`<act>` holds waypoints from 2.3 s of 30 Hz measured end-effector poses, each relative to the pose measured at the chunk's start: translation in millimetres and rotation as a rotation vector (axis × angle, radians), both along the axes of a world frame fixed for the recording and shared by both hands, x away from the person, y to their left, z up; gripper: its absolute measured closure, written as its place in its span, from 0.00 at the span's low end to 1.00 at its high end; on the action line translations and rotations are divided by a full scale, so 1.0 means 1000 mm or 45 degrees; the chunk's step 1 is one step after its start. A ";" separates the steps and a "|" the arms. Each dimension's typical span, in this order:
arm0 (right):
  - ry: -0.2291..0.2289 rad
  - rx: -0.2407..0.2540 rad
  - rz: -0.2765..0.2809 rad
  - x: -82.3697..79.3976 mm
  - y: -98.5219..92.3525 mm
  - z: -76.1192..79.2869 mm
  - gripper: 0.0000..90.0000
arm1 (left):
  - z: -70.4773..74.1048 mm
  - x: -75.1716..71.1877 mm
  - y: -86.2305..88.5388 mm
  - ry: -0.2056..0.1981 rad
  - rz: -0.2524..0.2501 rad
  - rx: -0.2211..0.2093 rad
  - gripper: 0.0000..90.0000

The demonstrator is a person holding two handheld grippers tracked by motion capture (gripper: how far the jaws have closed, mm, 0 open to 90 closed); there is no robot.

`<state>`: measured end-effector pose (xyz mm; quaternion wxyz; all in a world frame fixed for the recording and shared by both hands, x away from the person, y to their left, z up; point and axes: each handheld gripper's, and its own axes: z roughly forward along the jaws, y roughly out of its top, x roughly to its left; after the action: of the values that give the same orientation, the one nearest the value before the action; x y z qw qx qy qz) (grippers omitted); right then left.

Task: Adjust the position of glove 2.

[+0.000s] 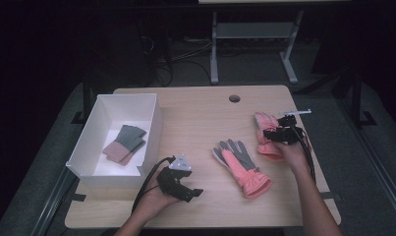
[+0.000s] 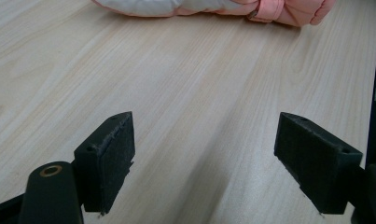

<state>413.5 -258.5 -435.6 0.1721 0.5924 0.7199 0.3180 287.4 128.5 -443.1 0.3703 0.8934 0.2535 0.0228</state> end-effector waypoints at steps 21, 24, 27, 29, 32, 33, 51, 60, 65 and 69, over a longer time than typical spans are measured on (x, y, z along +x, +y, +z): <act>0.093 0.055 0.051 0.011 -0.009 -0.017 0.93 | -0.005 0.003 -0.004 0.012 -0.031 0.049 0.22; 0.075 0.064 0.068 0.010 -0.011 -0.016 0.95 | -0.006 0.003 -0.005 0.015 -0.037 0.056 0.22; 0.063 0.085 0.088 0.010 -0.015 -0.012 0.96 | -0.006 0.002 -0.007 0.015 -0.037 0.056 0.22; 0.057 0.106 0.098 0.009 -0.019 -0.009 0.96 | -0.007 0.002 -0.007 0.015 -0.033 0.054 0.22; 0.040 0.101 0.123 0.009 -0.023 -0.002 0.96 | -0.006 0.002 -0.006 0.012 -0.028 0.050 0.22; 0.046 0.112 0.128 0.008 -0.023 0.002 0.96 | -0.005 0.003 -0.005 0.012 -0.031 0.053 0.22; -0.011 0.132 0.271 -0.032 -0.023 0.054 0.96 | -0.003 0.005 -0.001 0.004 -0.007 0.021 0.22; -0.012 0.168 0.370 -0.055 -0.010 0.071 0.96 | -0.002 0.004 -0.001 0.005 0.000 0.011 0.22; 0.007 0.193 0.454 -0.069 0.001 0.075 0.96 | -0.002 0.004 0.000 -0.001 0.006 0.004 0.22; 0.032 0.211 0.526 -0.078 0.010 0.073 0.96 | -0.003 0.004 -0.001 0.004 0.003 0.009 0.22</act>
<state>335.1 -248.4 -362.5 0.0449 0.4485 0.7994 0.3972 291.3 127.4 -445.7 0.3667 0.8945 0.2549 0.0227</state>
